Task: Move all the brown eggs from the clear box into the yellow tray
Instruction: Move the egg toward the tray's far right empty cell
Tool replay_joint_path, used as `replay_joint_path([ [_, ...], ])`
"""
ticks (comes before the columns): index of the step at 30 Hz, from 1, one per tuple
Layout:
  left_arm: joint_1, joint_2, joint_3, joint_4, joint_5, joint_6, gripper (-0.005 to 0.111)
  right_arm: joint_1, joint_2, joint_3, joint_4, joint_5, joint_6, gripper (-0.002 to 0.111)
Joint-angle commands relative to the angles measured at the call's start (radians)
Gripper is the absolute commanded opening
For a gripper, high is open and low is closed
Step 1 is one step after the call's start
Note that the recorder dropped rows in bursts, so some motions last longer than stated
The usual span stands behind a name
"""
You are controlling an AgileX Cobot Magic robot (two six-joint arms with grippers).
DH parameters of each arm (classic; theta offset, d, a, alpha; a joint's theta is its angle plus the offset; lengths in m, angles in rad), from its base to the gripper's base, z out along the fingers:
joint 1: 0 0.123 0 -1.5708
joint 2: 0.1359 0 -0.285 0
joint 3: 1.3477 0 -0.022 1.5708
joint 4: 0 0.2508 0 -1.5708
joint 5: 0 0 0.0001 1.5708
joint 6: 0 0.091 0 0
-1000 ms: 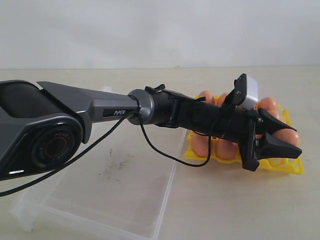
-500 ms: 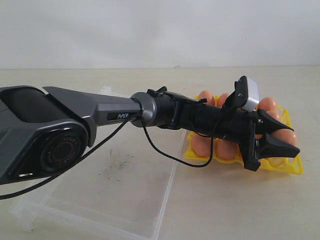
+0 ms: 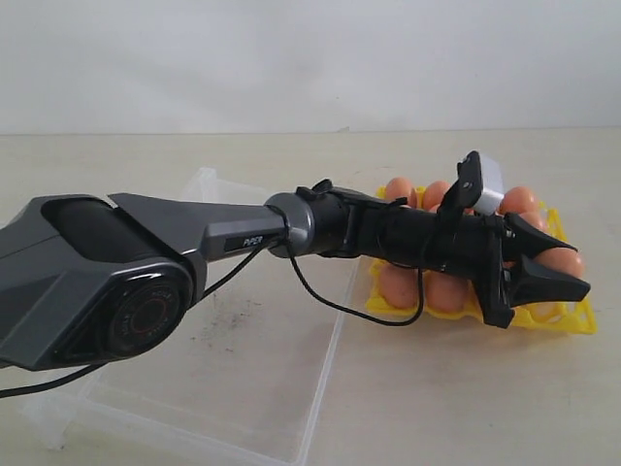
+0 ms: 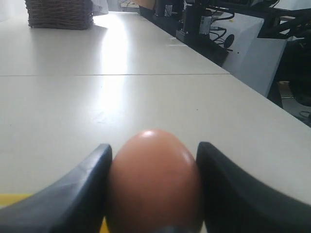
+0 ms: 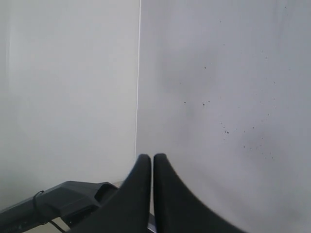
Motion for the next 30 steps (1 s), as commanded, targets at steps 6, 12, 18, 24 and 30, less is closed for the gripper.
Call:
replay_joint_path([
  [6,-0.030,0.018,0.006,0.025,-0.029,-0.013,0.004,-0.002,-0.006,-0.003,-0.001,-0.020,0.001,0.000],
  [12,-0.030,-0.001,0.006,0.025,-0.022,0.018,0.004,-0.002,-0.006,-0.003,-0.001,-0.020,0.001,0.000],
  [18,-0.036,-0.017,0.006,0.025,-0.011,0.042,0.004,-0.002,-0.006,-0.003,-0.001,-0.020,0.001,0.000],
  [24,-0.052,-0.029,-0.005,0.025,-0.046,0.059,0.004,-0.002,-0.006,-0.003,-0.001,-0.021,0.001,0.000],
  [30,-0.052,-0.048,-0.057,0.025,-0.031,0.061,0.004,-0.002,-0.006,-0.003,-0.001,-0.024,0.001,0.000],
])
